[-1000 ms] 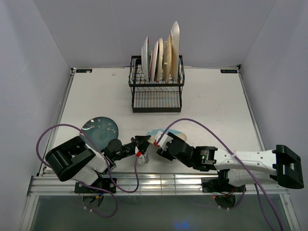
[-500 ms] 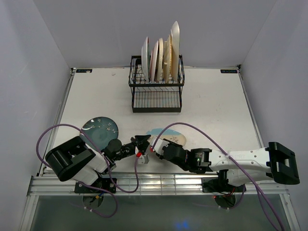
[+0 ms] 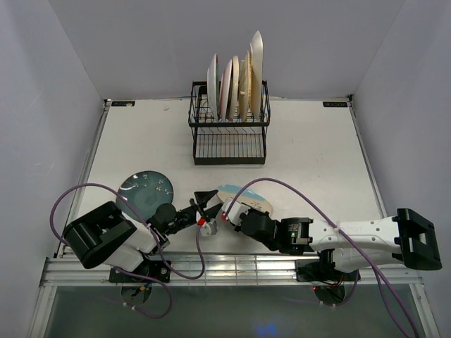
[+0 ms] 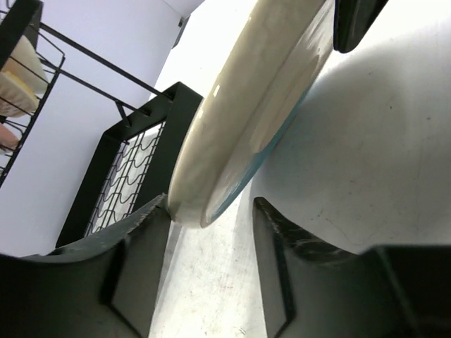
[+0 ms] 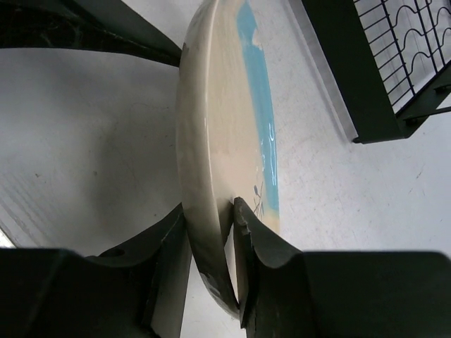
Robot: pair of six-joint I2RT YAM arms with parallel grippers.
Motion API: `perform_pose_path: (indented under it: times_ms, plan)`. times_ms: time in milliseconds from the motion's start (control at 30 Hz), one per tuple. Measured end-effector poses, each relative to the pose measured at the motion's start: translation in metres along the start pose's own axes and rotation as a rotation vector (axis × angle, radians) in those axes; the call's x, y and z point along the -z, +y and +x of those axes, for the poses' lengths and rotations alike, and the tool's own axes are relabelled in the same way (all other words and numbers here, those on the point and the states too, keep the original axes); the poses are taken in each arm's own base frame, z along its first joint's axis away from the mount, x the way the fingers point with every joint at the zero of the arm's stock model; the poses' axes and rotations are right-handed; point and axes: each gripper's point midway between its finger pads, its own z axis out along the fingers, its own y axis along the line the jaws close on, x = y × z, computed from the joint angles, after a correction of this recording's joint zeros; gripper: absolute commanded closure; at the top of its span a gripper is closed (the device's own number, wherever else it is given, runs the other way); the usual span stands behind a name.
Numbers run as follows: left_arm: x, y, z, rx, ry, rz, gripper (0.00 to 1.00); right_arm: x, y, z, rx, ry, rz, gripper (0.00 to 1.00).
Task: Load the plates into the dish rack
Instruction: Pick up the plate at the center of the board.
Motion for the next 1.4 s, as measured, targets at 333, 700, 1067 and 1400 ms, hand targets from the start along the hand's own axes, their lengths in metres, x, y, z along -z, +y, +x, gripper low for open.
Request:
perform_pose_path:
  times_ms: [333, 700, 1067, 1400]
  plan:
    - [0.004, 0.032, -0.021, 0.063, -0.048, -0.126, 0.02, 0.014, -0.015, -0.011, -0.124, -0.093, 0.041, 0.92]
    - [0.039, 0.113, -0.058, 0.152, -0.128, -0.481, 0.02, 0.016, -0.020, -0.015, -0.233, -0.111, 0.078, 0.92]
    - [0.100, 0.174, -0.065, 0.256, -0.113, -0.854, 0.02, 0.035, -0.033, -0.084, -0.313, -0.184, 0.023, 0.92]
    - [0.138, 0.192, -0.048, 0.307, -0.009, -1.058, 0.02, 0.060, -0.068, -0.196, -0.407, -0.333, 0.031, 0.92]
